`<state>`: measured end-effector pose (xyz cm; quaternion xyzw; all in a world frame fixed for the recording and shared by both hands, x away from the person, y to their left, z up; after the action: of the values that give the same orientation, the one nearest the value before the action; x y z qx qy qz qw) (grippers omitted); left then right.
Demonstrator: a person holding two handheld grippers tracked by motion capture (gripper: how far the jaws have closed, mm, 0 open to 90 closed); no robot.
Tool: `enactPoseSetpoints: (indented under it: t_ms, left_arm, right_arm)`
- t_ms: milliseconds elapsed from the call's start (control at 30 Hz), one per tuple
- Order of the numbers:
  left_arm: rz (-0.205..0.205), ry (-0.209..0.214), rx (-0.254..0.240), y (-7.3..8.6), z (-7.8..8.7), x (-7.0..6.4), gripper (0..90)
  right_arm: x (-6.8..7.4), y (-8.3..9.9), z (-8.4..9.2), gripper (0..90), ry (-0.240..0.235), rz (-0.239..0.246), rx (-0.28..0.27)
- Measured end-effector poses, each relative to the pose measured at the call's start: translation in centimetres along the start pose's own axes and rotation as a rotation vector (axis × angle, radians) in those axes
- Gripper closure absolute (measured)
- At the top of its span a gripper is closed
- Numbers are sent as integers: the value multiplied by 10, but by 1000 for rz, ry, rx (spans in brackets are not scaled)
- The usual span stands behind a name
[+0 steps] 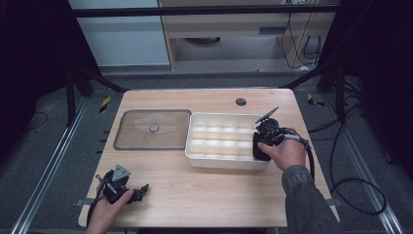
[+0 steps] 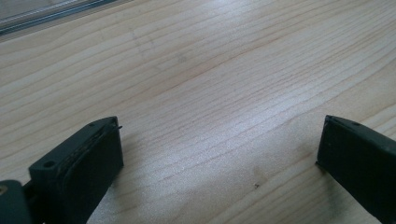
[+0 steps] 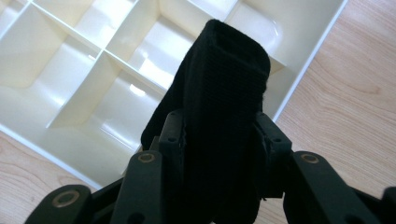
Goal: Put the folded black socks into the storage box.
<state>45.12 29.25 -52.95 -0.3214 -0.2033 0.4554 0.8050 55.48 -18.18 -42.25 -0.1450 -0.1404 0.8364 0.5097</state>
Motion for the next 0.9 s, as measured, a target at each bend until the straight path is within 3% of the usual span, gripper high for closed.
enactPoseSetpoints:
  t_ms: [900]
  left_arm:
    - [-6, 0, 2, 0, 0, 0, 0]
  right_arm:
    - [9, 7, -14, 625, 32, 29, 24]
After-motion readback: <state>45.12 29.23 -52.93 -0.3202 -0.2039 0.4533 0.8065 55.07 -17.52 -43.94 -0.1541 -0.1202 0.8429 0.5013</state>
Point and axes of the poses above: each handheld gripper's, and its own axes: z roughly backward along the jaws, y roughly out of its underside, x roughly to its left, the point moved 3 cm from there along -z, roughly forward along the jaws, and after that the axes turned 1 degree about -z, right-handed, at the moved point
